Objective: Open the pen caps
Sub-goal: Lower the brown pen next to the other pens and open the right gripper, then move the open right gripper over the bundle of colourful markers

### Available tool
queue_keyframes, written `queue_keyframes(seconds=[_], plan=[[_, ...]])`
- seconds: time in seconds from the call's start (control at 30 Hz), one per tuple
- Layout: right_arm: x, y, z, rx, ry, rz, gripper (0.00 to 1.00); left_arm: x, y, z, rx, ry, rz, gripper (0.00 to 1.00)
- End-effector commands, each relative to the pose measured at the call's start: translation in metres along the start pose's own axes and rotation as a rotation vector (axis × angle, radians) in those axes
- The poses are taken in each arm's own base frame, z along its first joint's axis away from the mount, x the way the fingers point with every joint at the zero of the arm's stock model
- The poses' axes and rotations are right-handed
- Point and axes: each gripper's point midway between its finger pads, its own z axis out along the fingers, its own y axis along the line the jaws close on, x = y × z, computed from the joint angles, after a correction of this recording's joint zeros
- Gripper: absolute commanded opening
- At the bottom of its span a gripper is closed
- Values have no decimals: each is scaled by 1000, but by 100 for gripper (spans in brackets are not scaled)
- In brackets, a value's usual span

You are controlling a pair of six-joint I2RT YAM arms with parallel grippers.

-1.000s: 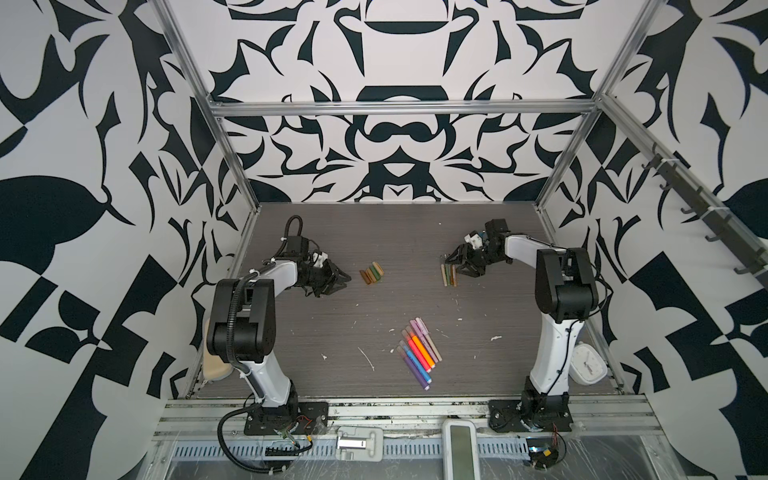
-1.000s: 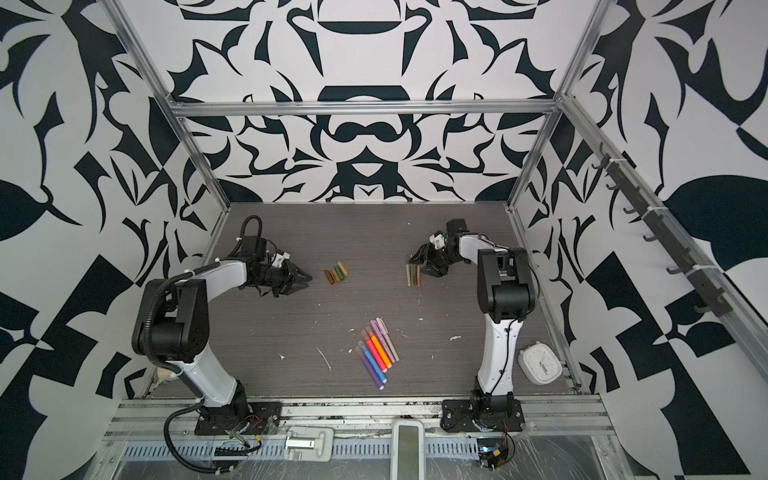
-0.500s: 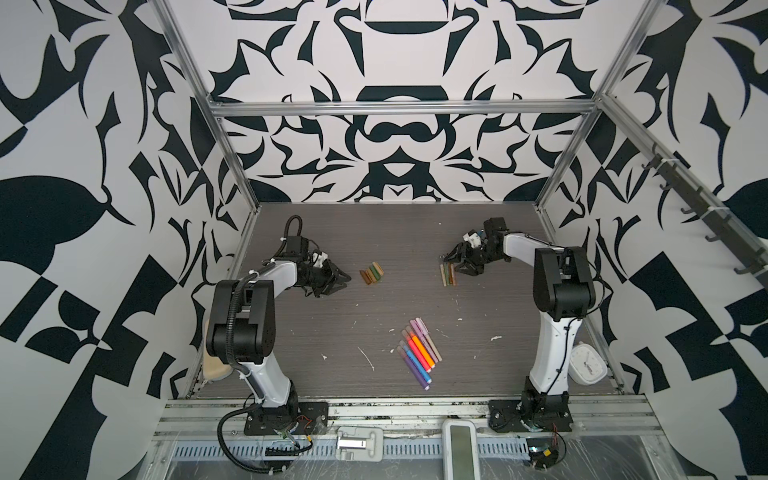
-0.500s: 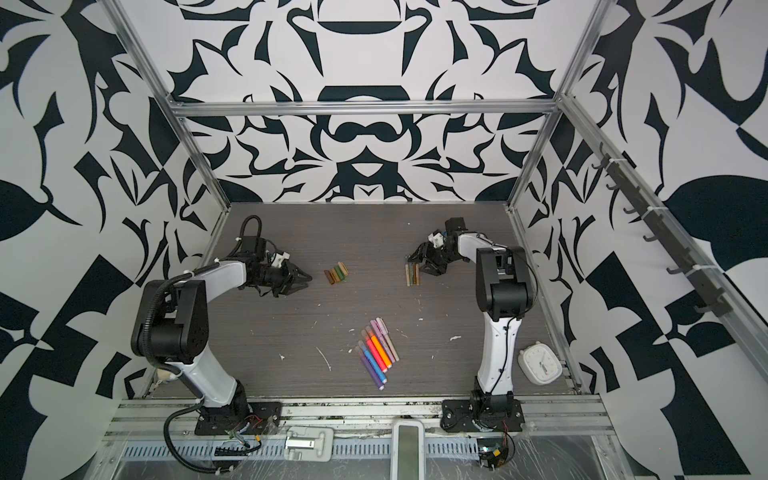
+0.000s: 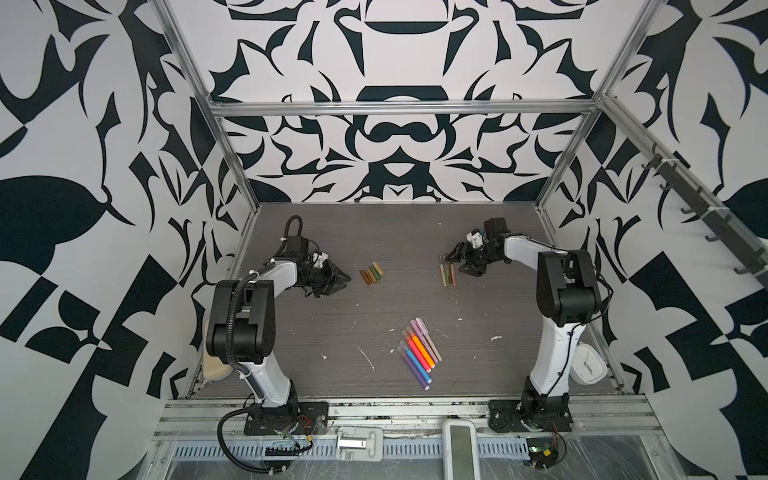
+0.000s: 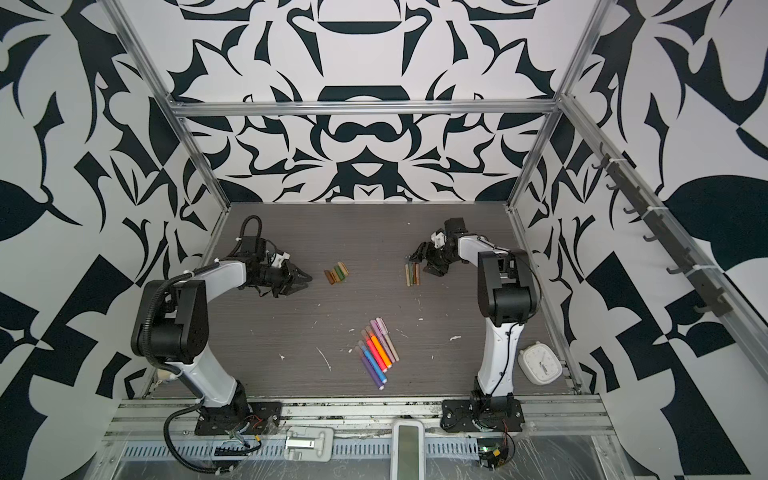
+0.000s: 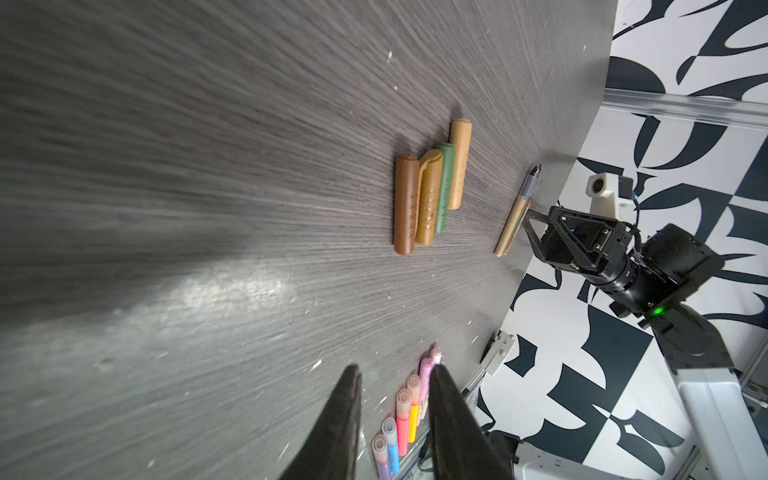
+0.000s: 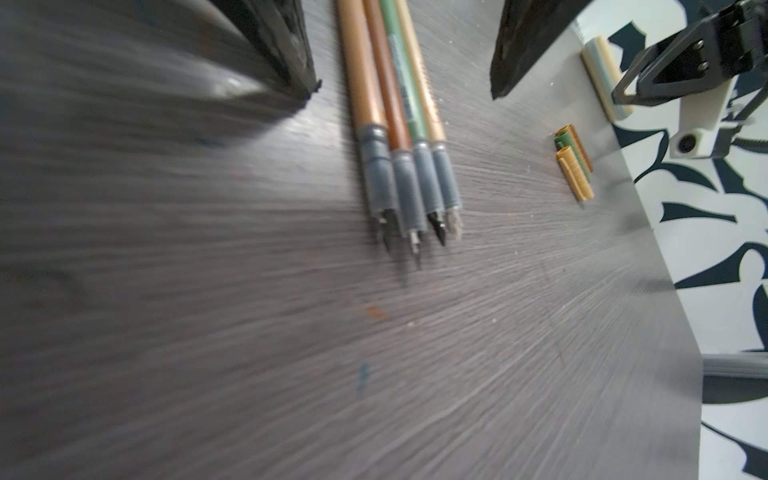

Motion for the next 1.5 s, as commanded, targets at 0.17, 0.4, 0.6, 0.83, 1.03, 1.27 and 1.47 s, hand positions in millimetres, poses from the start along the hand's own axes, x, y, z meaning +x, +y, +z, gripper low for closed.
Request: queue_keyframes(seconds=[0.17, 0.4, 0.6, 0.83, 1.03, 1.27, 1.47], plan=[[36, -9, -54, 81, -84, -43, 70, 2, 3, -15, -64, -55, 42, 31], [141, 22, -80, 121, -30, -237, 65, -3, 1, -28, -49, -191, 17, 31], [224, 33, -65, 167, 60, -379, 59, -6, 1, -38, -26, -297, -102, 31], [275, 25, -52, 250, 154, -516, 41, 20, -10, -45, -41, -315, -146, 33], [292, 22, -43, 271, 220, -580, 37, 50, -19, -37, -40, -384, -175, 34], [286, 17, -29, 345, 250, -601, 33, 56, -28, -12, -82, -298, -164, 34], [287, 2, -16, 417, 301, -610, 32, 57, -43, -1, -95, -300, -119, 34]])
